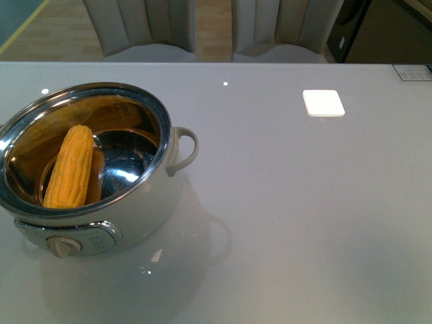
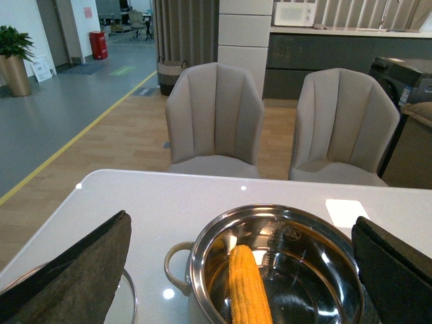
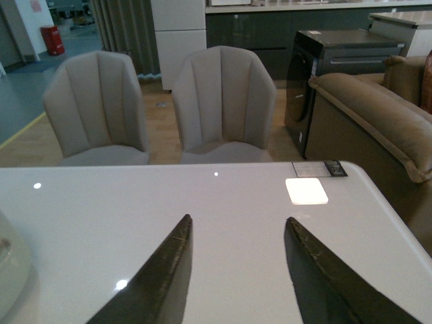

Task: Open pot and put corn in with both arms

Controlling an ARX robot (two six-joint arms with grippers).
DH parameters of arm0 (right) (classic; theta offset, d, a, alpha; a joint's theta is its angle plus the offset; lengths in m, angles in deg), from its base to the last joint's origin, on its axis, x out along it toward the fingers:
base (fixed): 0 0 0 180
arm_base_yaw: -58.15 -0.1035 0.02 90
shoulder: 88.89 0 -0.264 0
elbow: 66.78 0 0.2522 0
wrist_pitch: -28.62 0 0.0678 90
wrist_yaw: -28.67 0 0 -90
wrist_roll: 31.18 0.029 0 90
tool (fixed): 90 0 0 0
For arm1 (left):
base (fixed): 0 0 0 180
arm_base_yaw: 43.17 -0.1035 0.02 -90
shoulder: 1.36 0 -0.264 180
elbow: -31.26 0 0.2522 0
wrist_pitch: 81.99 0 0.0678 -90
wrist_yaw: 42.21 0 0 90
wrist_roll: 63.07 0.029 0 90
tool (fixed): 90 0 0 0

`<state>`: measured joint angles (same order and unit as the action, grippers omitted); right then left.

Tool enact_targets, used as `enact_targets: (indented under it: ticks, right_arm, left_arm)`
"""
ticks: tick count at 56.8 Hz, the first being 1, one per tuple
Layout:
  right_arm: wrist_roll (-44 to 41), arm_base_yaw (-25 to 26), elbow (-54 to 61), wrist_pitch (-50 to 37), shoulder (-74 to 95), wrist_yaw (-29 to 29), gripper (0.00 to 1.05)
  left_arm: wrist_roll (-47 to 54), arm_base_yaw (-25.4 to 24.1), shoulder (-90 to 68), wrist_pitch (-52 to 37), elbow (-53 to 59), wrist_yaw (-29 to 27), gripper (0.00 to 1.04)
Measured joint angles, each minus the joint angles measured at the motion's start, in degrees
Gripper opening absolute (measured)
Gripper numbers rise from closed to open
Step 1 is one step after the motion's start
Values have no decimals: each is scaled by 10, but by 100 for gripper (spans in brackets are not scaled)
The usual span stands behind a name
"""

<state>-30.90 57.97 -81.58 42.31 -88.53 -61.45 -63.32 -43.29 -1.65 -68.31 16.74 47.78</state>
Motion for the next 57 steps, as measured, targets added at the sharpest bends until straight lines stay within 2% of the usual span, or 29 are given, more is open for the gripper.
enact_targets:
  ticks: [18, 57]
  right_arm:
    - [0, 0, 0, 0, 0, 0, 97]
    - [0, 0, 0, 0, 0, 0, 96]
  left_arm:
    - [0, 0, 0, 0, 0, 0, 98]
    - [0, 0, 0, 0, 0, 0, 98]
